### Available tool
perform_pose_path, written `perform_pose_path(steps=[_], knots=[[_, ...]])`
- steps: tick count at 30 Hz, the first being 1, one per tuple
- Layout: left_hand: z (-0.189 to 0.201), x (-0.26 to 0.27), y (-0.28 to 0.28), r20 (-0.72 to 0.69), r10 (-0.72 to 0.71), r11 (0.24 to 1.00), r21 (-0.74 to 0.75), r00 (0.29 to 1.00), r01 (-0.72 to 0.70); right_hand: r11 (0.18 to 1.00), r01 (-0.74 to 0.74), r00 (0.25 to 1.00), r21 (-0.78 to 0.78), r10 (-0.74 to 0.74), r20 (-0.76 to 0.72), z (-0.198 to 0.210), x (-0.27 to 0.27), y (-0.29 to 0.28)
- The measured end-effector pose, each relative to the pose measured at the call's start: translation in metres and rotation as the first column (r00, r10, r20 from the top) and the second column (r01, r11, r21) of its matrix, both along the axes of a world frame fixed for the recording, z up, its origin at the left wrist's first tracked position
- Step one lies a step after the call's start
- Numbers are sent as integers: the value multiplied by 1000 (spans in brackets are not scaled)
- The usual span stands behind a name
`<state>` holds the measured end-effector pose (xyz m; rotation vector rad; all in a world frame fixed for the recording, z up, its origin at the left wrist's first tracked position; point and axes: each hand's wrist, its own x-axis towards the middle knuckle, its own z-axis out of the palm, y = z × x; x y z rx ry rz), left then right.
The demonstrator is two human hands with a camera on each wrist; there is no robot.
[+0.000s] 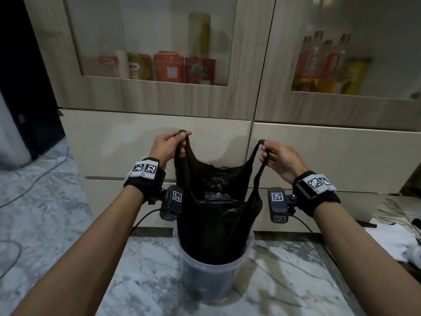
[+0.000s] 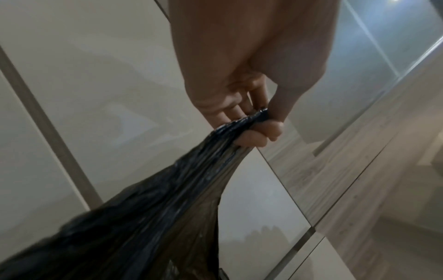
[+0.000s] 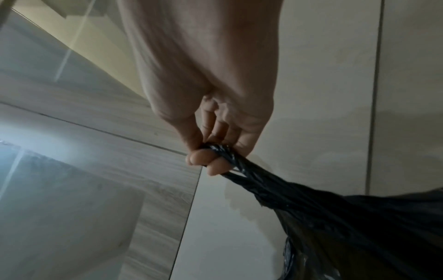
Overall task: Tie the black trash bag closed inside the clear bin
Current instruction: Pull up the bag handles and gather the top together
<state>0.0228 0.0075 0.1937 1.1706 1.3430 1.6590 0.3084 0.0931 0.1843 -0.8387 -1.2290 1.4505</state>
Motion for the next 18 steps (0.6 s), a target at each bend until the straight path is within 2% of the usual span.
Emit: perform_pose_path(steps=[4, 8, 10, 15, 18], knots=[[2, 8, 1, 1, -54, 998, -19, 999, 54, 999, -26, 995, 34, 23, 96, -1, -1, -1], [-10, 24, 3, 97, -169, 972, -149, 981, 182, 998, -55, 976, -11, 56, 210, -15, -21, -10], [-15, 33, 6, 96, -217, 955, -183, 971, 231, 995, -97, 962, -23, 100, 256, -19, -35, -16], [-21, 52, 10, -97, -303, 936, -218, 948, 277, 979, -201, 884, -28, 194, 426, -11, -62, -33], [-25, 62, 12, -198, -348, 917, -276, 916, 289, 980, -197, 809, 7, 158, 566, -7, -72, -41]])
